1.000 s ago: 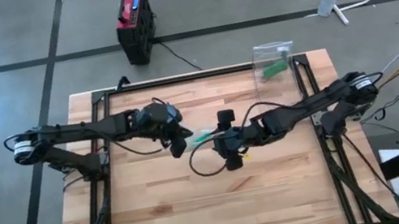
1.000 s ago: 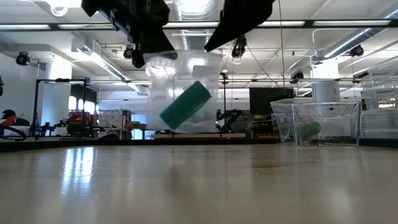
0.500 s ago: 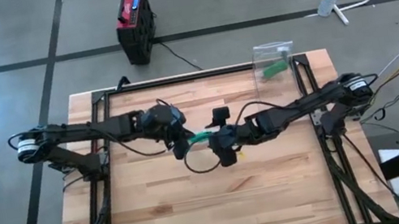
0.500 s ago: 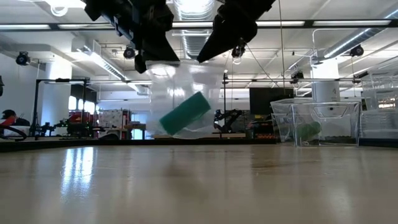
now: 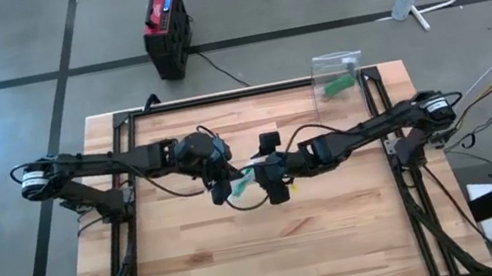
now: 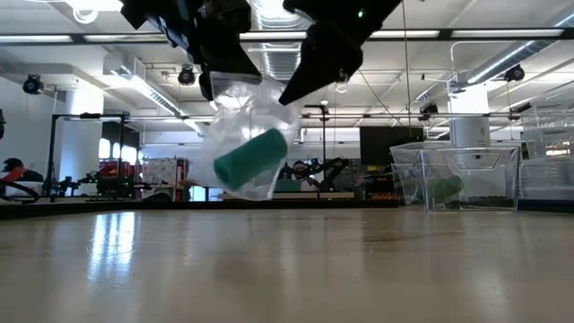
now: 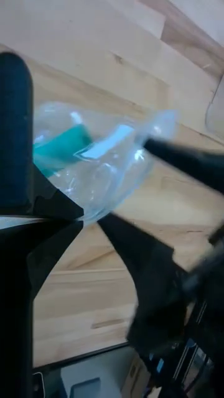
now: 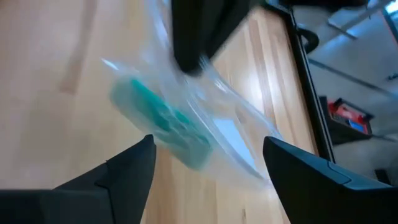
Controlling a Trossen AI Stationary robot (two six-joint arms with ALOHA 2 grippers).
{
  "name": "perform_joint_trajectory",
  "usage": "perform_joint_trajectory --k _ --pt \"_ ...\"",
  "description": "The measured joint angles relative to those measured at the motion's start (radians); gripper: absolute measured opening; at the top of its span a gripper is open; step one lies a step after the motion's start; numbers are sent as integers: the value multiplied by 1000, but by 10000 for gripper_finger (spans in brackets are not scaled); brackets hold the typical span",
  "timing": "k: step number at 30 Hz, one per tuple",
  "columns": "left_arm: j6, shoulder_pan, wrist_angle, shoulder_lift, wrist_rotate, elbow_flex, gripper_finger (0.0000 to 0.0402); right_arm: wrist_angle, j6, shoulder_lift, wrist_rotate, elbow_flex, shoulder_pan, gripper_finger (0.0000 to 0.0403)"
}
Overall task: Roll bandage
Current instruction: Put the rolled dark green bandage into the transparent zip bag
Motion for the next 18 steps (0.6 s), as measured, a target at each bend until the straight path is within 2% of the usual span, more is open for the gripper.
perform_joint_trajectory --k 18 --pt "55 -37 7 0 36 0 0 22 -25 -30 -34 11 18 302"
